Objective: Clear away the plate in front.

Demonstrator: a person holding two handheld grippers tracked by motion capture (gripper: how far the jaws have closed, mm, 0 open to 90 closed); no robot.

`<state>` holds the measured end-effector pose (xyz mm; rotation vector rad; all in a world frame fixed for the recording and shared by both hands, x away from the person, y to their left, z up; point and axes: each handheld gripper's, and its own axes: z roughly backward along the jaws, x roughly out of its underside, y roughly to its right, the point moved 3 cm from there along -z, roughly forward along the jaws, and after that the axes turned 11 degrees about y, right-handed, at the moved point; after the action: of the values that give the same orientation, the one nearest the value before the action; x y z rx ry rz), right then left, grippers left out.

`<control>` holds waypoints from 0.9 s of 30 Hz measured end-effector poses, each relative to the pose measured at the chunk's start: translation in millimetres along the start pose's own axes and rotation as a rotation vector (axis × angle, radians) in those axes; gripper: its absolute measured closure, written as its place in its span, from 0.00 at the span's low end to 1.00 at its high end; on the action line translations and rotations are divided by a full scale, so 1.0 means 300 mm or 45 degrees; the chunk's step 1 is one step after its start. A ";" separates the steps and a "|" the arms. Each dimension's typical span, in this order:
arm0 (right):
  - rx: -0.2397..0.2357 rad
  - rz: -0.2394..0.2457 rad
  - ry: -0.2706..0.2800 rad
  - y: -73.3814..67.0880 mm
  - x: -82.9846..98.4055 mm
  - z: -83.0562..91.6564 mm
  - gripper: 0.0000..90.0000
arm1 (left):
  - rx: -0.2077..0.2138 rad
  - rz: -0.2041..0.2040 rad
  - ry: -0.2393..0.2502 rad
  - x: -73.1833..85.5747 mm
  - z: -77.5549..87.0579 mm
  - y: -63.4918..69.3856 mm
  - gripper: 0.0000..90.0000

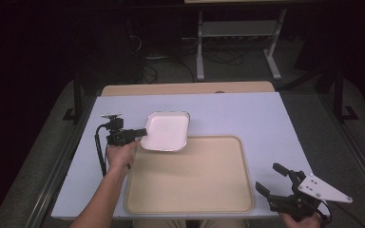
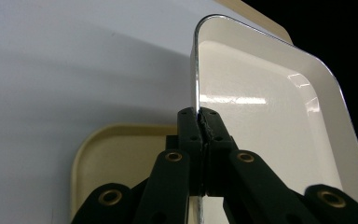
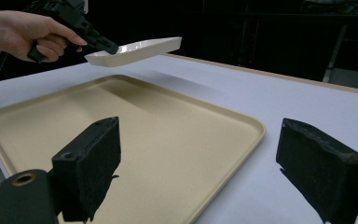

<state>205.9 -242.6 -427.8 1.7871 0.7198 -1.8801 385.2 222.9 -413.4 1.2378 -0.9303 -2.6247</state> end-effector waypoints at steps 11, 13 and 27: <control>-0.010 0.003 0.005 -0.002 -0.001 0.002 0.14 | -0.013 -0.023 -0.001 0.029 0.018 0.028 0.99; -0.014 0.004 0.004 -0.003 -0.002 0.001 0.14 | -0.008 -0.024 -0.002 0.035 0.018 0.033 0.99; -0.059 0.033 0.002 -0.017 -0.005 0.001 0.14 | -0.049 -0.038 -0.004 0.125 0.047 0.062 0.99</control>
<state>202.4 -238.9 -426.0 1.7612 0.7311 -1.8309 346.9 202.3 -421.2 1.2486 -0.8640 -2.6553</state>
